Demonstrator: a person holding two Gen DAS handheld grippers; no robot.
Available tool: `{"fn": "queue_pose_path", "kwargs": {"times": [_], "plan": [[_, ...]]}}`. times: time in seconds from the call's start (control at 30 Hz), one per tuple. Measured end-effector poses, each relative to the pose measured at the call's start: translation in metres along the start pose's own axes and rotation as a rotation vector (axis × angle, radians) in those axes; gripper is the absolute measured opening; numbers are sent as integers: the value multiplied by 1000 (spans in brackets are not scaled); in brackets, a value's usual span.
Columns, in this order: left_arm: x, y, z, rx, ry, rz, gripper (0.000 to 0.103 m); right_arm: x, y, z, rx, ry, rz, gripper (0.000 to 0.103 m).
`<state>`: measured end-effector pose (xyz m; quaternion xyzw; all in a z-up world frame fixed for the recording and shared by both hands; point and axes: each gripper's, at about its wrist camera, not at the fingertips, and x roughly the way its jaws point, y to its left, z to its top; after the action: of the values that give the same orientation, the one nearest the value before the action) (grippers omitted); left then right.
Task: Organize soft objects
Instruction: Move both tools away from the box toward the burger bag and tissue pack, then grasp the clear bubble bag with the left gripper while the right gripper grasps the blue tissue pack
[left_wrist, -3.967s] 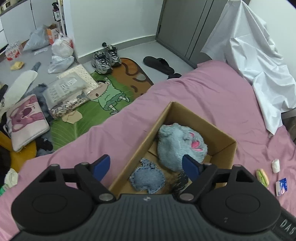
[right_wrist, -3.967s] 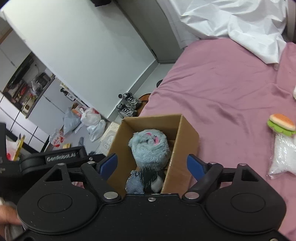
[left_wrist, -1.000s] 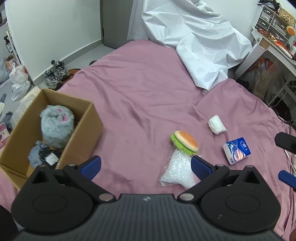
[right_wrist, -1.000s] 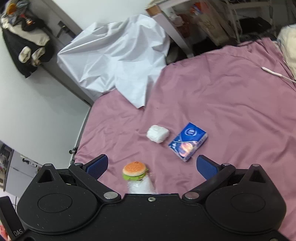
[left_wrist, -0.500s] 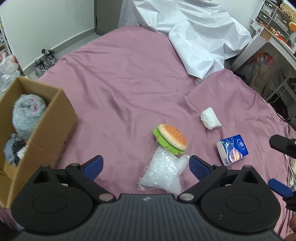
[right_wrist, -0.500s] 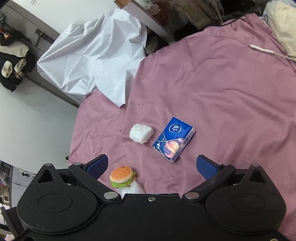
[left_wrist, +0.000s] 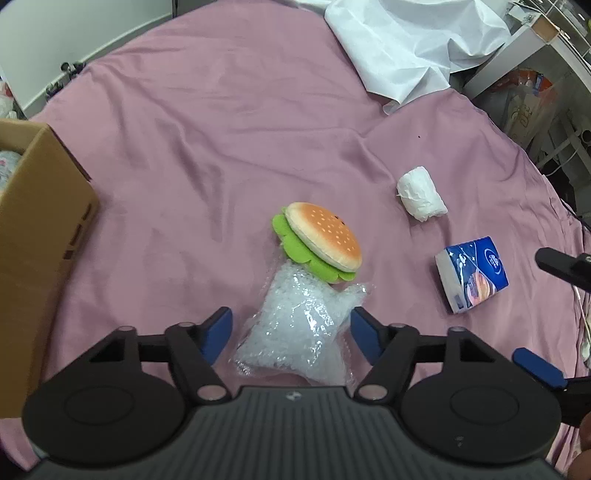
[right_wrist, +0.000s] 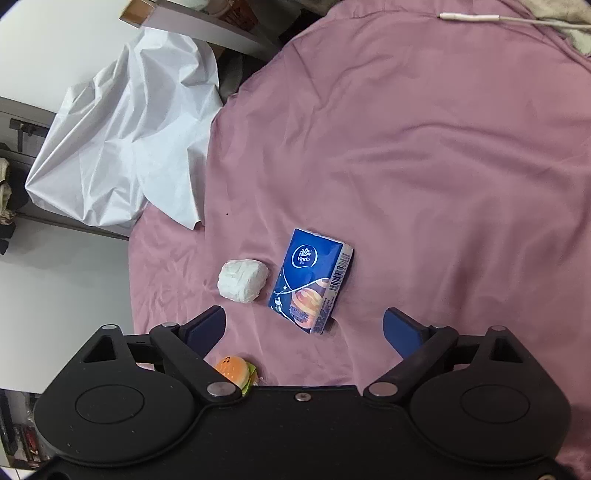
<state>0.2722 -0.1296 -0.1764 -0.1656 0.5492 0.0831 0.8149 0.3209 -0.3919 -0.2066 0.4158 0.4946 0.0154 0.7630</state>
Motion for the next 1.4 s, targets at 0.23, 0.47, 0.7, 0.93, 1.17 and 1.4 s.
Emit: {"fn": "queue_pose_path", "kwargs": {"times": [0.23,0.47,0.7,0.93,1.17,1.4], "plan": [[12,-8,8,3,45,-9,51,21,5,1,9,12,-20,82],[21,-6,13,1,86,-12,49,41,3,3,63,18,-34,71],[23,-6,16,34,114,-24,49,52,8,2,69,-25,-68,67],[19,-5,17,36,128,-30,45,47,6,2,55,-74,-75,32],[11,4,8,4,109,-30,41,33,15,-2,-1,-95,-36,24],[-10,17,-1,-36,64,-16,40,16,24,-6,-44,-119,10,23]]}}
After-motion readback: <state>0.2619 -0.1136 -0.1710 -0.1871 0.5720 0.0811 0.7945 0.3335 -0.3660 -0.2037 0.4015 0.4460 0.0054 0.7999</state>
